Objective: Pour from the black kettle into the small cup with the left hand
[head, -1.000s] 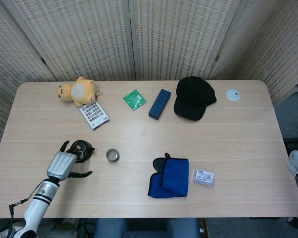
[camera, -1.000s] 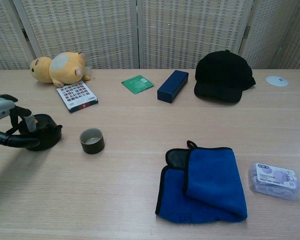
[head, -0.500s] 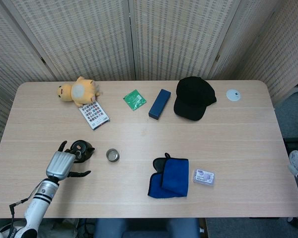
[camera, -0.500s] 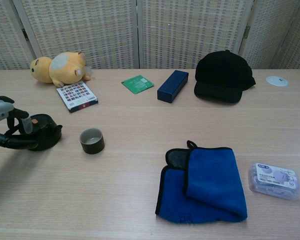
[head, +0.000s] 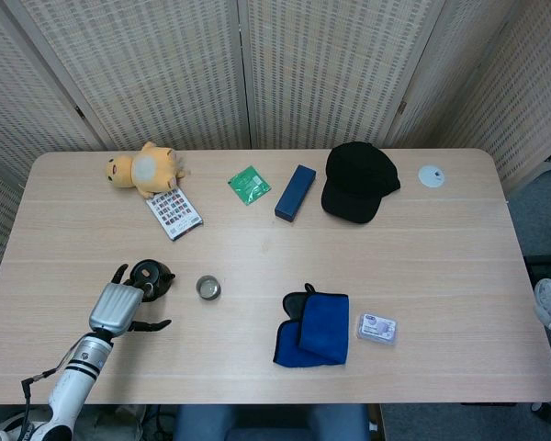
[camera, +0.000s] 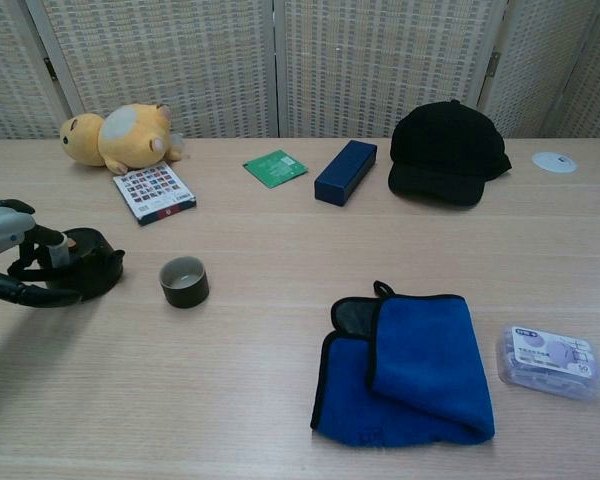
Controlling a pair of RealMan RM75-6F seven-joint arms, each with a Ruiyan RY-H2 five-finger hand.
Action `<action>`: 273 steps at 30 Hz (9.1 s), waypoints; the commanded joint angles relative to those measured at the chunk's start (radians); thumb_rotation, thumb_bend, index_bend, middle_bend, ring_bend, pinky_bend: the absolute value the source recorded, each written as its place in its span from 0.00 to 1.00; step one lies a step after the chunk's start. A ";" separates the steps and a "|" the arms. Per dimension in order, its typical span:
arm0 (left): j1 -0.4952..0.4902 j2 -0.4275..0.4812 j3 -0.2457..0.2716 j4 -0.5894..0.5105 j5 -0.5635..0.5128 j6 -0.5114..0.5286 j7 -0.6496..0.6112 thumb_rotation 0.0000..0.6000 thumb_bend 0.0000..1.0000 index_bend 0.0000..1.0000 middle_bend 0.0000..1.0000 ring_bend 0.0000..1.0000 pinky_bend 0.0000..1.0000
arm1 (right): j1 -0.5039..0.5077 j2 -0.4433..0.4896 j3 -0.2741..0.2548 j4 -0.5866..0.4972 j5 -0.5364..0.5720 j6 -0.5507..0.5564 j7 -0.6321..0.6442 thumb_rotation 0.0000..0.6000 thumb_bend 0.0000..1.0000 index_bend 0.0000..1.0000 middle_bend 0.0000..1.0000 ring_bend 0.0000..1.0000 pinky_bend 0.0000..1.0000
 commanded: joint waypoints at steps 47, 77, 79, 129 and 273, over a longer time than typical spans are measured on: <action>-0.030 -0.030 0.030 0.017 -0.070 -0.034 -0.012 0.20 0.08 0.40 0.42 0.44 0.00 | -0.009 -0.005 0.000 0.006 0.012 -0.007 0.002 1.00 0.11 0.02 0.09 0.00 0.00; -0.030 0.012 0.011 0.005 -0.045 -0.025 -0.110 0.09 0.08 0.78 0.86 0.80 0.00 | -0.013 -0.005 0.010 -0.002 0.024 0.000 0.003 1.00 0.11 0.02 0.09 0.00 0.00; -0.028 0.013 0.006 0.009 -0.034 -0.018 -0.126 0.08 0.07 0.80 0.88 0.82 0.00 | -0.012 -0.005 0.011 -0.001 0.024 0.000 0.004 1.00 0.11 0.02 0.09 0.00 0.00; 0.033 0.056 -0.100 -0.047 -0.017 0.143 -0.212 0.42 0.33 1.00 1.00 1.00 0.13 | -0.026 -0.014 0.013 0.006 0.016 0.020 0.024 1.00 0.11 0.02 0.09 0.00 0.00; -0.240 -0.301 -0.097 0.318 0.223 0.111 0.188 0.84 0.36 1.00 1.00 1.00 0.52 | -0.041 0.034 0.022 -0.032 0.025 0.040 0.022 1.00 0.11 0.02 0.09 0.00 0.00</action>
